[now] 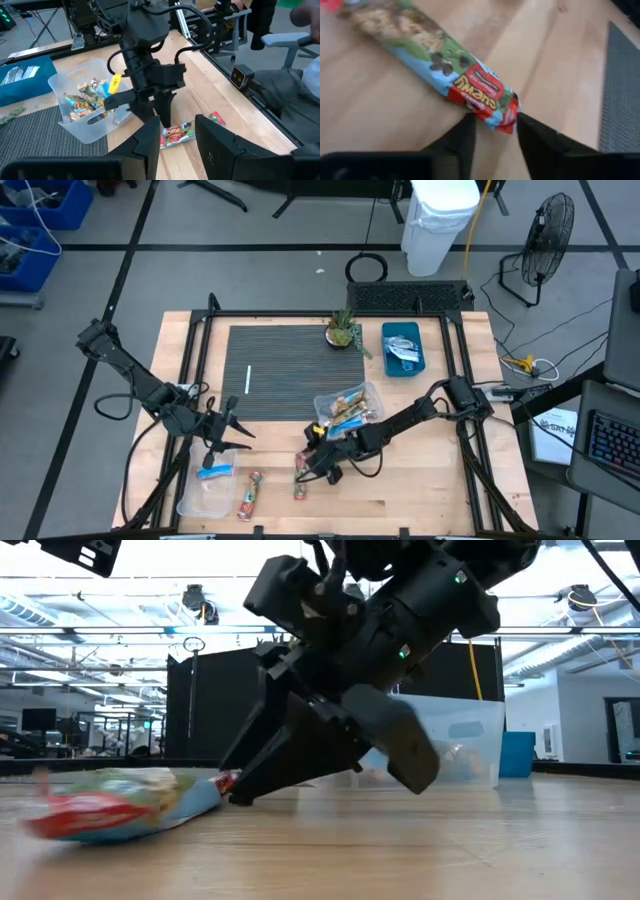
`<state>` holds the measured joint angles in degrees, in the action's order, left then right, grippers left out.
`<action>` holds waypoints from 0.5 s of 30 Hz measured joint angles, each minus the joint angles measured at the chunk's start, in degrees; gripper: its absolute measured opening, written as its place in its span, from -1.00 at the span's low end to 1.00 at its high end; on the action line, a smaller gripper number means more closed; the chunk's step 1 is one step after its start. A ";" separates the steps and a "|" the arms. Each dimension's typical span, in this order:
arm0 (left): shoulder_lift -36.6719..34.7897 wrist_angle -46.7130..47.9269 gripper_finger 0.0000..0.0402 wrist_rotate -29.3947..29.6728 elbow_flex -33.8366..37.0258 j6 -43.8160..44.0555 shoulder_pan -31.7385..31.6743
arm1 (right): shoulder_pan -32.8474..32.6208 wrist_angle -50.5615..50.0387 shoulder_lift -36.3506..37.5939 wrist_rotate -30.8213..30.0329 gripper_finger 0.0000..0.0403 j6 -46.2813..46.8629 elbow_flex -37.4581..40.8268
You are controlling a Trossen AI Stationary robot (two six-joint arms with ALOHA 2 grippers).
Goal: Pick and place Granola Bars by type
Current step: Put the right red granola bar into the bottom transparent bin
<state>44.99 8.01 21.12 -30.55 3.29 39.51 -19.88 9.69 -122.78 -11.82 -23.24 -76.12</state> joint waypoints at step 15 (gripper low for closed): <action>0.00 0.00 -0.36 0.00 0.00 0.22 0.00 | -0.70 3.70 0.06 4.34 -0.99 -0.85 0.04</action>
<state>44.99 8.01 21.12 -30.55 3.51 39.51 -20.57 13.39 -122.72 -7.48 -24.09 -76.07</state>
